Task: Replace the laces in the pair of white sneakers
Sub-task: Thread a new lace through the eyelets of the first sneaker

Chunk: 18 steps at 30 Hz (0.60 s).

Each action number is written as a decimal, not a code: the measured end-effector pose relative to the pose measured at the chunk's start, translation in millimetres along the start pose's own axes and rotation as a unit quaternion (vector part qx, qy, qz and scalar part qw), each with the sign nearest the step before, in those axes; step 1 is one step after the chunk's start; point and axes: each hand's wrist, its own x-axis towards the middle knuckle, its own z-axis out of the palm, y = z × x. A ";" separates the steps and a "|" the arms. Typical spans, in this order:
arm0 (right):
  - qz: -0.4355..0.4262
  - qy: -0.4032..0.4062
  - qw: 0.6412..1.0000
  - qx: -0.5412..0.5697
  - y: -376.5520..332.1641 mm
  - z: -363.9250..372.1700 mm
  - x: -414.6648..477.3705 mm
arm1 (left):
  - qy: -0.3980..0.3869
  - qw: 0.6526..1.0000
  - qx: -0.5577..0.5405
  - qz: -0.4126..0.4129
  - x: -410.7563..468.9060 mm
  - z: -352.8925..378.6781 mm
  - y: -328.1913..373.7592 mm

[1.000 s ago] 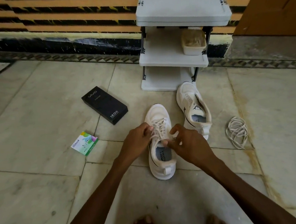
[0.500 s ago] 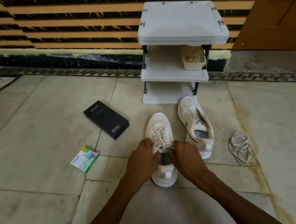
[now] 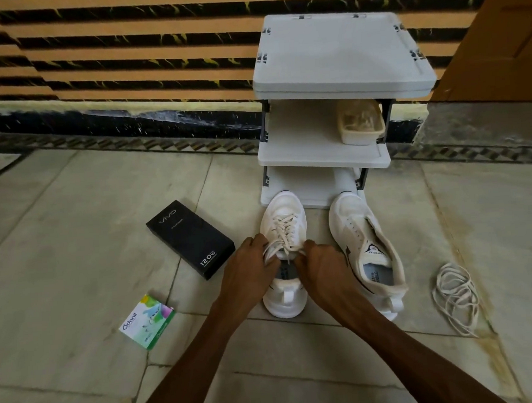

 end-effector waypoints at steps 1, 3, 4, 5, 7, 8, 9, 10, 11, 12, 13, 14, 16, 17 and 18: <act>-0.001 0.007 1.000 0.002 0.0 1.8 3.1 | 0.000 1.000 -0.006 0.002 2.8 -0.7 -1.3; -0.004 0.021 1.000 -0.006 0.9 5.7 7.2 | -0.003 1.000 -0.016 0.004 7.0 -2.2 -2.5; -0.007 0.024 1.000 -0.011 1.6 7.5 9.0 | -0.006 1.000 -0.016 0.002 8.8 -2.8 -2.7; -0.011 0.024 1.000 -0.011 2.1 8.7 10.2 | -0.009 1.000 -0.014 -0.001 9.8 -3.5 -2.5; -0.018 0.011 1.000 0.006 2.8 9.1 12.5 | -0.017 1.000 -0.013 -0.009 10.5 -5.5 -1.3; -0.023 -0.005 1.000 0.018 3.2 7.8 13.7 | -0.022 1.000 -0.011 -0.016 9.9 -7.1 0.0; -0.024 -0.021 0.999 0.032 4.6 3.6 13.1 | -0.029 0.999 -0.003 -0.023 8.0 -9.1 2.9; -0.025 -0.030 0.998 0.047 6.8 -1.5 12.1 | -0.028 0.999 0.009 -0.032 6.2 -11.7 5.7; -0.024 -0.027 0.997 0.066 10.2 -8.3 9.5 | -0.019 0.999 0.023 -0.039 3.7 -14.7 9.4; -0.019 -0.011 0.996 0.085 15.6 -17.2 5.0 | -0.001 0.999 0.036 -0.040 0.8 -17.5 15.3; -0.012 0.012 0.995 0.103 21.5 -26.4 0.3 | 0.024 0.998 0.043 -0.036 -2.1 -20.6 21.4; -0.004 0.044 0.992 0.115 30.7 -37.3 -6.1 | 0.046 0.998 0.040 -0.023 -5.2 -22.4 31.2; 0.004 0.106 0.987 0.117 48.4 -55.3 -15.0 | 0.075 0.997 0.035 0.007 -10.5 -25.0 49.6; 0.015 0.129 0.986 0.101 60.0 -63.8 -18.5 | 0.081 0.995 0.046 0.023 -12.5 -23.7 61.4; 0.030 0.141 0.987 0.078 70.7 -69.7 -20.1 | 0.086 0.994 0.064 0.032 -14.1 -21.9 71.3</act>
